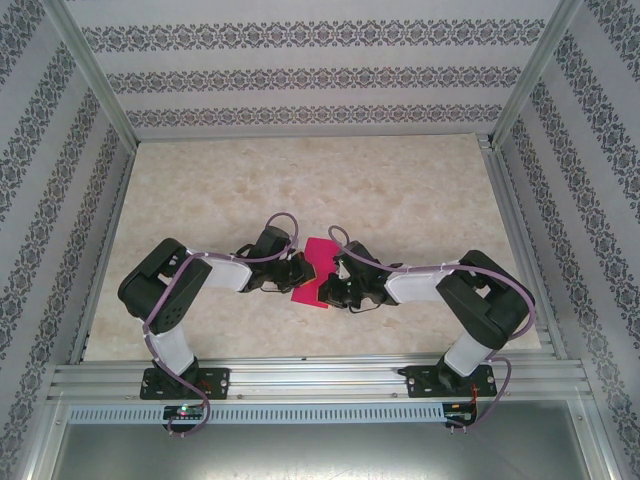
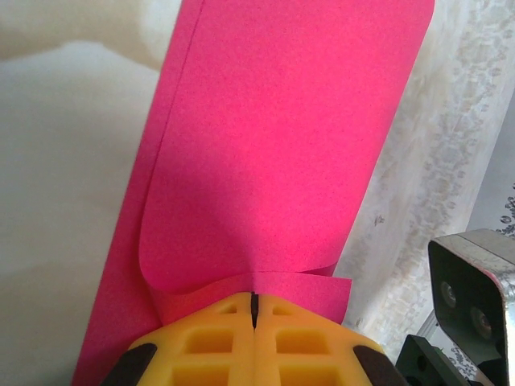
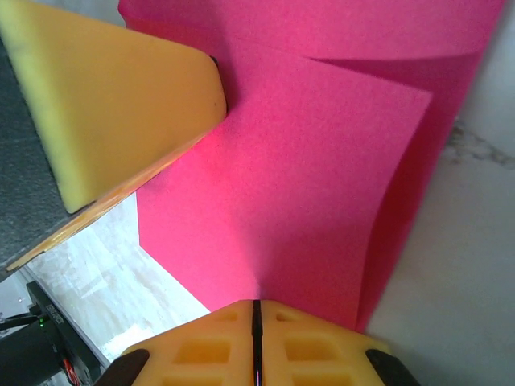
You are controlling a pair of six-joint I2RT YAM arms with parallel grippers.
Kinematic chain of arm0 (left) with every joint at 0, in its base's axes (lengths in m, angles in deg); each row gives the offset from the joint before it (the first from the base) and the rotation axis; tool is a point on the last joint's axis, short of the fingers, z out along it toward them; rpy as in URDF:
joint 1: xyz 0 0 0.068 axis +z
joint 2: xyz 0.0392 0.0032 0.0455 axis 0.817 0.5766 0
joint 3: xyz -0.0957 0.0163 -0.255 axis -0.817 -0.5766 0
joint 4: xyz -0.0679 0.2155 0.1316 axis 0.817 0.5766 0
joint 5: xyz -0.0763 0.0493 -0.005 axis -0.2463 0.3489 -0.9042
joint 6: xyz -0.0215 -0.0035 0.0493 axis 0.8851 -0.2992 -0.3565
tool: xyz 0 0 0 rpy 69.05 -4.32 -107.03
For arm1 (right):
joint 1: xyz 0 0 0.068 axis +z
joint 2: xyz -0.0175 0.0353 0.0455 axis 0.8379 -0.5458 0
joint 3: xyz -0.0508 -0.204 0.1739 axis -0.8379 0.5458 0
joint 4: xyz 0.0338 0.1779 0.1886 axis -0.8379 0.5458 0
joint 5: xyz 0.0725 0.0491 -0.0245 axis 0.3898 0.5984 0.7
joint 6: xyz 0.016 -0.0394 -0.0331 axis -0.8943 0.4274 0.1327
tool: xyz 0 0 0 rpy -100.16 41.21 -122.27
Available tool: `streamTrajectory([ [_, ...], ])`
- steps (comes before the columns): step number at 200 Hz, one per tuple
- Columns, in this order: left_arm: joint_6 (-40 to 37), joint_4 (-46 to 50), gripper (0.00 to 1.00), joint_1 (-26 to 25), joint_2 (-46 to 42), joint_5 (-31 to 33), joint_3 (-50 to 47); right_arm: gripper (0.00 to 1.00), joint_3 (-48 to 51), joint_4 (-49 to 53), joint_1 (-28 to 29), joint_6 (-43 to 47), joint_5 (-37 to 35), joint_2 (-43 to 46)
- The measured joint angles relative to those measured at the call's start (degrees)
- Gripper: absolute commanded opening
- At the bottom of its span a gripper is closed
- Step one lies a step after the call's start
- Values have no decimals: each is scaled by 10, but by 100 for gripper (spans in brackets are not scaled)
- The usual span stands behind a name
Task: Fold a paper plane with a square sheet of paper (pick it up from the middle)
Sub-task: Fold the triangle a second time at the center of the table.
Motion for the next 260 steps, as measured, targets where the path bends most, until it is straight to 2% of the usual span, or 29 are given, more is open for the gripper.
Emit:
streamTrajectory([
  [15, -6, 4, 1, 0, -1, 0, 1, 4, 1, 0, 0, 5, 0, 0],
  [34, -20, 22, 7, 0, -4, 0, 8, 2, 1, 0, 0, 12, 1, 0],
  [78, -60, 63, 15, 0, -15, -15, 33, 1, 1, 0, 0, 16, 1, 0],
  [118, -77, 82, 15, -3, -28, -28, 37, 1, -1, 1, 0, 20, 3, -1],
  [165, -90, 102, 10, -21, -9, -19, 51, 0, -3, 7, 0, 27, 2, -2],
  [190, -91, 115, 9, -19, 9, 13, 65, 0, -7, 13, 0, 30, 2, -2],
  [260, -90, 112, 10, -2, 10, 1, 61, 0, -24, 39, -4, 52, 2, -9],
])
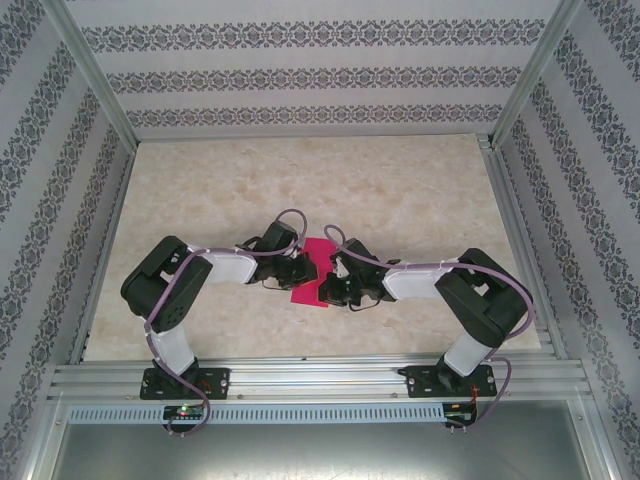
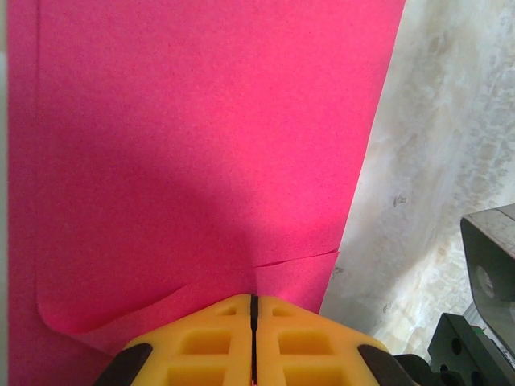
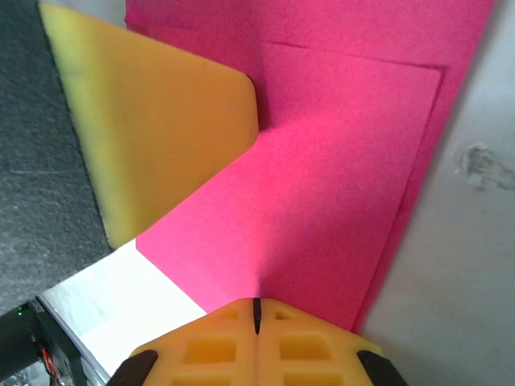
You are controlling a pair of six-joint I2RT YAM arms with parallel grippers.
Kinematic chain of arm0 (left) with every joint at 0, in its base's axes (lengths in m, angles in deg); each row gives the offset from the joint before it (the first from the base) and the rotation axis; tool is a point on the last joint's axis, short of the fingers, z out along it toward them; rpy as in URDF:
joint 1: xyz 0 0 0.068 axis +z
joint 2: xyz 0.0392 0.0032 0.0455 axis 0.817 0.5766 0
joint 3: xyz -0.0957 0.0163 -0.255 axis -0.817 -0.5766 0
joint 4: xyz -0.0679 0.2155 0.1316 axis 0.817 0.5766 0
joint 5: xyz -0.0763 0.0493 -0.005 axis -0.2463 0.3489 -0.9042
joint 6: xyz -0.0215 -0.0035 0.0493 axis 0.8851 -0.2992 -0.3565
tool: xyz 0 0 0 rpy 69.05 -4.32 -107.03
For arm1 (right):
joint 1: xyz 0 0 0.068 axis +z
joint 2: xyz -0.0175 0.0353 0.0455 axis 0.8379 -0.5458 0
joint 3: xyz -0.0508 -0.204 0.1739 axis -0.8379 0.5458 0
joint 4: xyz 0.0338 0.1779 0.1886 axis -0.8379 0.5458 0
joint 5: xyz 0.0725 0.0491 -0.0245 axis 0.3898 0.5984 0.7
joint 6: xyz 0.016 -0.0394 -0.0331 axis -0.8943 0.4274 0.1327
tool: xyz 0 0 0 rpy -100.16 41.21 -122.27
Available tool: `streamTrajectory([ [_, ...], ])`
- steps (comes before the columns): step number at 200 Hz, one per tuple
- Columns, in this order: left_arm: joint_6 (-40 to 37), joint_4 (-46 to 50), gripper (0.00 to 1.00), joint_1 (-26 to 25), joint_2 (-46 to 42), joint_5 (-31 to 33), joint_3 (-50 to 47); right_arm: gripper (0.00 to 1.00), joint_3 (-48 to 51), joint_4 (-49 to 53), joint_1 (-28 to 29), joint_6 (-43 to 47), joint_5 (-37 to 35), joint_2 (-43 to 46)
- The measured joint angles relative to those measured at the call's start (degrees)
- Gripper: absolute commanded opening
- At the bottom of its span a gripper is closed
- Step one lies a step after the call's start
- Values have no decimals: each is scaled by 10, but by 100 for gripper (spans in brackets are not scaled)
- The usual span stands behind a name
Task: Fold a paper plane with a square sheet of paper (pick it up from the middle)
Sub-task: Fold the triangle a second time at the center of the table.
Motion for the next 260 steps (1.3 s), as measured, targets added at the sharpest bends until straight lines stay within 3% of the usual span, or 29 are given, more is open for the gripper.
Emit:
streamTrajectory([
  [186, -49, -17, 14, 99, -2, -35, -15, 0, -10, 2, -3, 6, 5, -10],
  [260, -77, 29, 16, 104, -75, -12, -9, 0, -14, 8, -4, 6, 7, -11],
])
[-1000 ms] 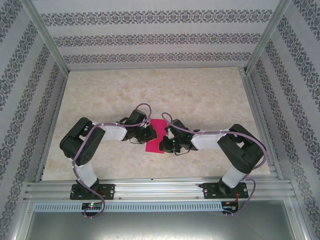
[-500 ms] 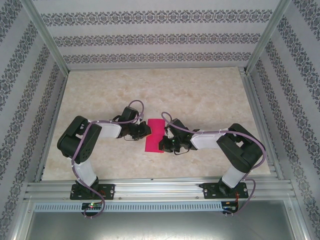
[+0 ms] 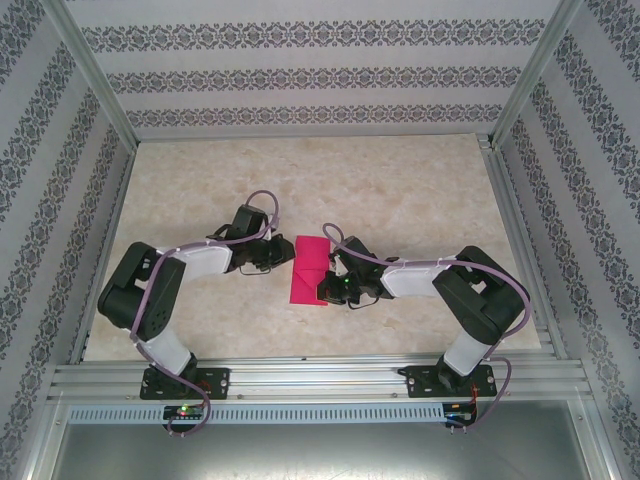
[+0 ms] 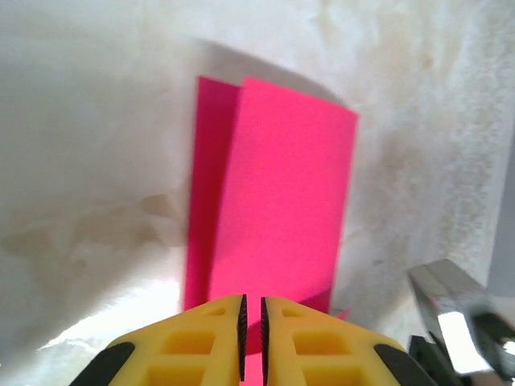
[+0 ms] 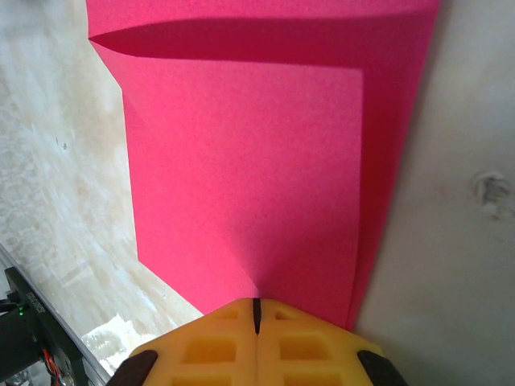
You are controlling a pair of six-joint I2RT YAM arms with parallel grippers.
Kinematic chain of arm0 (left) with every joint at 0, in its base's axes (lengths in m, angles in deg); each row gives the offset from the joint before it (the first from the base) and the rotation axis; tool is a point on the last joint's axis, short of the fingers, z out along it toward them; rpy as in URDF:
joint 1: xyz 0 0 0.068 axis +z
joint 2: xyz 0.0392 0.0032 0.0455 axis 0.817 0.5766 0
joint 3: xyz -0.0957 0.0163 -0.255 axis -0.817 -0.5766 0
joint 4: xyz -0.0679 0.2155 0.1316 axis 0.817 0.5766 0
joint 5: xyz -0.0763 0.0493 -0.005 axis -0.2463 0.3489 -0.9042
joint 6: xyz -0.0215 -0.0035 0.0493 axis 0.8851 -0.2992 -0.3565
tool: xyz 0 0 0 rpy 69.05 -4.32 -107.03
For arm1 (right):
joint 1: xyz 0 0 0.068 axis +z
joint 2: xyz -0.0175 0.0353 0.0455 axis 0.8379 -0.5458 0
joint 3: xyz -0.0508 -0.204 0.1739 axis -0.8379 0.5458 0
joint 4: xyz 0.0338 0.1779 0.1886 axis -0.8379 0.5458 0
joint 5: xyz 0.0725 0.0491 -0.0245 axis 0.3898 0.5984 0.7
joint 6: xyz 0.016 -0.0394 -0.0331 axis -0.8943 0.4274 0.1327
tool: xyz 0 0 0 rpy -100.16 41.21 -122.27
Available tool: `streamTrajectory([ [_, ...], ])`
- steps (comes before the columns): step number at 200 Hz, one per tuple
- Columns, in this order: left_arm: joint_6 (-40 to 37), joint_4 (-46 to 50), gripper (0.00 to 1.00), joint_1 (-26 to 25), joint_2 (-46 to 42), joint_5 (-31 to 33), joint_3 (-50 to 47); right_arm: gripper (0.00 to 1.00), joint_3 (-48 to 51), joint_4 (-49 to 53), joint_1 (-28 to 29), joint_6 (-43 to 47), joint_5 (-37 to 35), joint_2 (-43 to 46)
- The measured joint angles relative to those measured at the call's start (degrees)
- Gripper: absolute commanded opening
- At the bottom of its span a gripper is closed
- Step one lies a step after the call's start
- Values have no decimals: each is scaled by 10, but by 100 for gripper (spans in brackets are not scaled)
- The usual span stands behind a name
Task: Fold a paper plane with a square sheet of paper (pick it up from the middle)
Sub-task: Fold the triangle a second time at the center of the table.
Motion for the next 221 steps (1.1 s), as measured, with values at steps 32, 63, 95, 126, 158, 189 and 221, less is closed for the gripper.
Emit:
streamTrajectory([
  [32, 1, -4, 14, -40, -13, -8, -2, 0, -2, 3, 0, 0, 0, -1],
  [63, 5, -25, 13, -70, 11, -21, -8, 0, -3, 5, 0, 1, 0, -2],
  [95, 7, -42, 11, -73, 53, -15, -20, 0, -4, 5, -3, 2, 4, -3],
  [126, 9, -54, 9, -73, 62, -10, -23, 0, -4, 5, -3, 2, 8, -4],
  [158, 9, -54, 9, -73, 61, -5, -23, 0, -4, 6, -4, 4, 8, -3],
  [189, 6, -54, 9, -73, 60, -5, -23, 0, -3, 15, -4, 10, 2, 3],
  [221, 6, -55, 9, -73, 60, -5, -24, 0, 43, 2, -4, 10, 0, 41],
])
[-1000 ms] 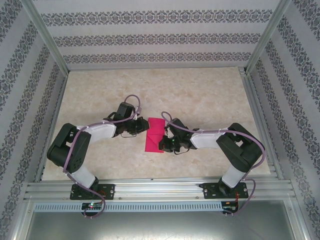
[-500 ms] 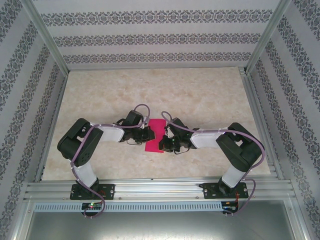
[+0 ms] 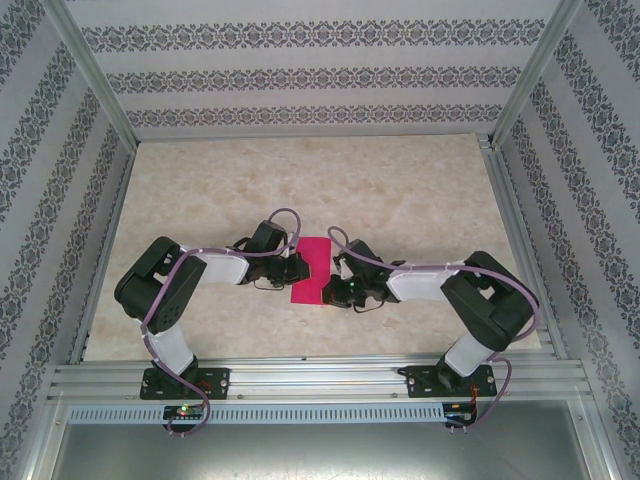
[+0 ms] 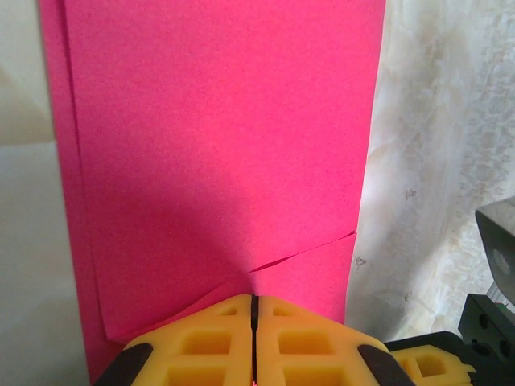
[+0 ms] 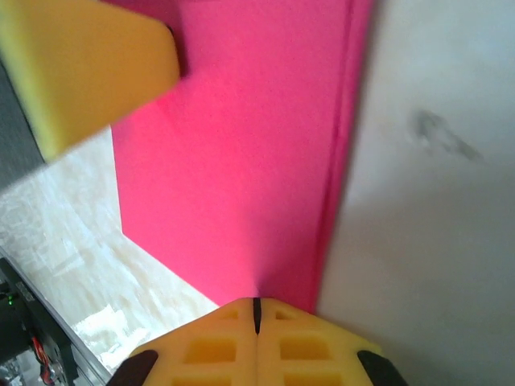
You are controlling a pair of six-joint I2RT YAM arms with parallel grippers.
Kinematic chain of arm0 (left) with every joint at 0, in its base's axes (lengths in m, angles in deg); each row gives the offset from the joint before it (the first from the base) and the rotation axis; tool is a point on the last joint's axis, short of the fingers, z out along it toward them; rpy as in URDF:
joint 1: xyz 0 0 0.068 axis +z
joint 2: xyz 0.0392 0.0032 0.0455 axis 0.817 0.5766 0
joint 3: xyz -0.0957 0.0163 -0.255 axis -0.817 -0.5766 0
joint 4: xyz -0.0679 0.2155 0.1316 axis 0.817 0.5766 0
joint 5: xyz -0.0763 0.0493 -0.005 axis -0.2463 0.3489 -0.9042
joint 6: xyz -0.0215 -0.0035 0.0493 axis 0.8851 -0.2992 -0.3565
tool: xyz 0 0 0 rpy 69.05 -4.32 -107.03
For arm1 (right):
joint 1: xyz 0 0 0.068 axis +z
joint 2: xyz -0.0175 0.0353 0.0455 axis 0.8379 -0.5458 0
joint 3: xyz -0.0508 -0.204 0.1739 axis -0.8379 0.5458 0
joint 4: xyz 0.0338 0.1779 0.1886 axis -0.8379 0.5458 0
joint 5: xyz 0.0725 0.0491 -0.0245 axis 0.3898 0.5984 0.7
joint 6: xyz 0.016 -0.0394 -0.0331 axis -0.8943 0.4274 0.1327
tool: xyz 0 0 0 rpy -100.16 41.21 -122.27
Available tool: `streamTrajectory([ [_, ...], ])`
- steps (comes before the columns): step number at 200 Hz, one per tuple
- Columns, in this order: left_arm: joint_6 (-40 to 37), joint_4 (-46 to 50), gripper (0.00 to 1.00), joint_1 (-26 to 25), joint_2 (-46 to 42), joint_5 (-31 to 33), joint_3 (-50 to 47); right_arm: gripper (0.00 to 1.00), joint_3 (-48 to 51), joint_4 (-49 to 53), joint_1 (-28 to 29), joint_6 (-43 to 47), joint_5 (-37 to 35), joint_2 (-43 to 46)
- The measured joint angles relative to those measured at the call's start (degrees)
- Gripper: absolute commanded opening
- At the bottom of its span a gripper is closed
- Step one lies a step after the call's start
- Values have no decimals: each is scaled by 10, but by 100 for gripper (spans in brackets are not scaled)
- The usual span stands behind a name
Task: Fold a paper plane with a square sheet of paper (pick it up from the middle)
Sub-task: Fold the triangle a second time at the center of the table.
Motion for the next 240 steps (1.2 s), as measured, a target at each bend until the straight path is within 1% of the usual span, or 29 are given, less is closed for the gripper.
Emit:
streamTrajectory([
  [49, 0, -3, 8, 0, -1, -1, -3, 0, 51, -47, -10, -13, 13, 31],
  [85, 0, -7, 8, 0, -2, 0, -5, 0, 50, 0, -11, -25, 16, 60],
  [108, 0, -8, 8, 0, -2, 0, -5, 0, 15, 22, -11, -29, 16, 61],
  [134, 1, -10, 9, 0, -2, 0, -7, 0, -32, 7, -11, -37, 16, 35],
  [177, 1, -14, 9, 0, -2, -1, -8, 0, -92, 2, -10, -46, 11, -53],
  [200, 1, -14, 9, 0, -2, -1, -8, 0, -102, 1, -7, -46, 11, -79],
  [240, 1, -14, 8, 0, -2, -1, -8, 0, -103, 0, -6, -45, 15, -92],
])
